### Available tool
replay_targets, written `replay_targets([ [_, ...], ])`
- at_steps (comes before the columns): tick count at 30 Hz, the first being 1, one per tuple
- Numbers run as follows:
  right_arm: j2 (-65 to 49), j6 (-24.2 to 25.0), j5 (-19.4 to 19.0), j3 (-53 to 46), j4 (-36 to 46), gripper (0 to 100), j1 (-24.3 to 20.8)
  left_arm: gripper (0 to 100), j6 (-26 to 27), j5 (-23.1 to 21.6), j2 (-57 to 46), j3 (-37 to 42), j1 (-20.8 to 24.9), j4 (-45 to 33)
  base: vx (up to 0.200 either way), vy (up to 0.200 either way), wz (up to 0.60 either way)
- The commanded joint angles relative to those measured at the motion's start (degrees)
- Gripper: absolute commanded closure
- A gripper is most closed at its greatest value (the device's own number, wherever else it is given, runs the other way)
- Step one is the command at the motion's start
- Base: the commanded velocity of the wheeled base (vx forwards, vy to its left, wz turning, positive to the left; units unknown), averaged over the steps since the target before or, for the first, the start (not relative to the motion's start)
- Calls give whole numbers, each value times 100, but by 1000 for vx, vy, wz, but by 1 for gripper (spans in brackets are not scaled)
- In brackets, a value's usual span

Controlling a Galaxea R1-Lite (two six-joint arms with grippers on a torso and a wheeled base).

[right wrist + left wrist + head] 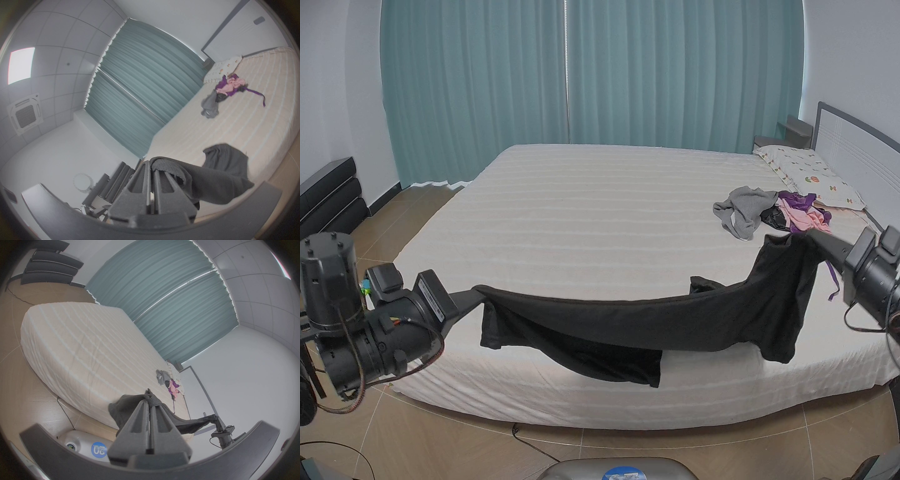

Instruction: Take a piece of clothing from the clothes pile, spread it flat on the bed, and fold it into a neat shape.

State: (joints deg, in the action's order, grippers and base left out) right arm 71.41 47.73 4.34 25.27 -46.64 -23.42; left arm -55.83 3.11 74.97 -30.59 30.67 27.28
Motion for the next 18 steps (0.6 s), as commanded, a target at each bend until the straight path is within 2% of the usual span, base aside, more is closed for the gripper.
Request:
replay_targets([
  [1, -1349, -106, -91, 1164, 902, 100, 30, 100, 11, 76, -730, -809, -17, -636, 0, 0, 0],
  [5, -1217, -106, -258, 1841, 1518, 100, 118, 100, 2, 67, -624, -1353, -53, -812, 0, 0, 0],
  [9, -497, -88, -416, 2096, 1482, 100, 417, 100, -24, 23, -114, -1784, -123, -926, 0, 0, 0],
  [14, 716, -70, -443, 2316, 973, 100, 610, 100, -50, 14, 905, -2355, -395, -865, 0, 0, 0],
  [18, 1578, -106, -452, 2614, 401, 100, 654, 100, -103, 32, 1547, -2909, -606, -865, 200, 0, 0],
])
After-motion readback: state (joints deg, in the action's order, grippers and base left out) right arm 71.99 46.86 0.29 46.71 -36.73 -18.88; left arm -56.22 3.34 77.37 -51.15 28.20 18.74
